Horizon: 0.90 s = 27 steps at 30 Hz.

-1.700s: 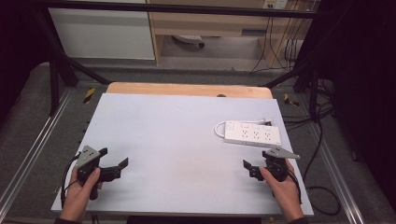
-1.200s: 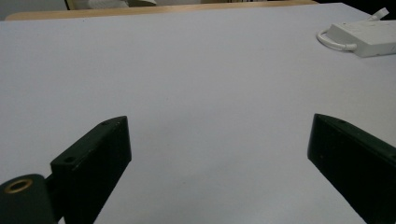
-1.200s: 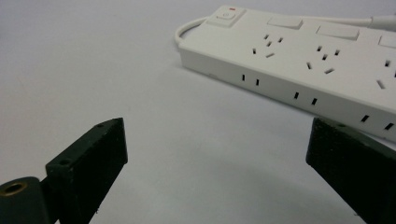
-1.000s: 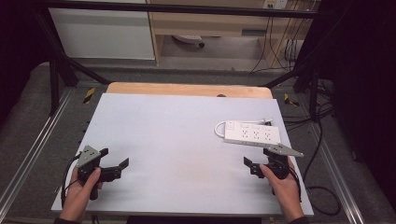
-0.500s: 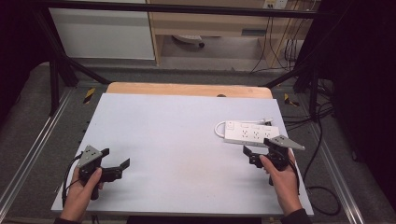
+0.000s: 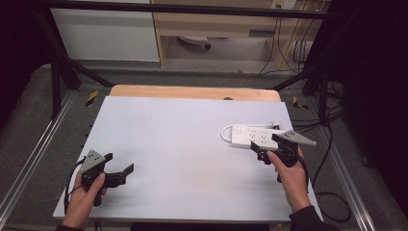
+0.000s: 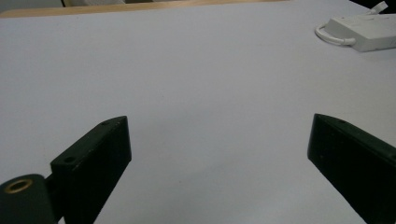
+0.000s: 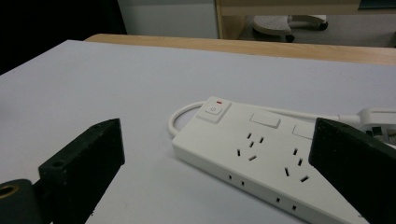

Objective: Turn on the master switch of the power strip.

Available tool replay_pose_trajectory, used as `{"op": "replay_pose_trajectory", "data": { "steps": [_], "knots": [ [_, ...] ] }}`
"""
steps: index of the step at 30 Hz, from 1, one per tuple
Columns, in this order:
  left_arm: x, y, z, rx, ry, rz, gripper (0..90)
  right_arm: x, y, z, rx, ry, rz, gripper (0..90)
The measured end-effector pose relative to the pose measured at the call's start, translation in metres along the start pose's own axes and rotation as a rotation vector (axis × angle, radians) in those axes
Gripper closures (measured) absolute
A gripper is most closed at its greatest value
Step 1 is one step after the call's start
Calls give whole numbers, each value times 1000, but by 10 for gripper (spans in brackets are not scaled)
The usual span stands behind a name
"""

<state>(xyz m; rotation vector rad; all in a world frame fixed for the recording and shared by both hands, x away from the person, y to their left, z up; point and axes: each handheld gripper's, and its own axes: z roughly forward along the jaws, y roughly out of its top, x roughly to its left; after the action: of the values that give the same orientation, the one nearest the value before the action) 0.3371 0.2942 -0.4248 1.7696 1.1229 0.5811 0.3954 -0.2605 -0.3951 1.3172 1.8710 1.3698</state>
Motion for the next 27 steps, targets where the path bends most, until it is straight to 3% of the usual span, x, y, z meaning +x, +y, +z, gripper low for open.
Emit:
{"op": "replay_pose_trajectory", "data": {
  "steps": [18, 27],
  "knots": [
    [0, 0, 1, 4, 5, -1, 61, -4, 30, 11, -46, -34, -16, 54],
    [0, 0, 1, 5, 5, 0, 61, -8, 37, 20, -69, -45, 2, 126]
  ]
}}
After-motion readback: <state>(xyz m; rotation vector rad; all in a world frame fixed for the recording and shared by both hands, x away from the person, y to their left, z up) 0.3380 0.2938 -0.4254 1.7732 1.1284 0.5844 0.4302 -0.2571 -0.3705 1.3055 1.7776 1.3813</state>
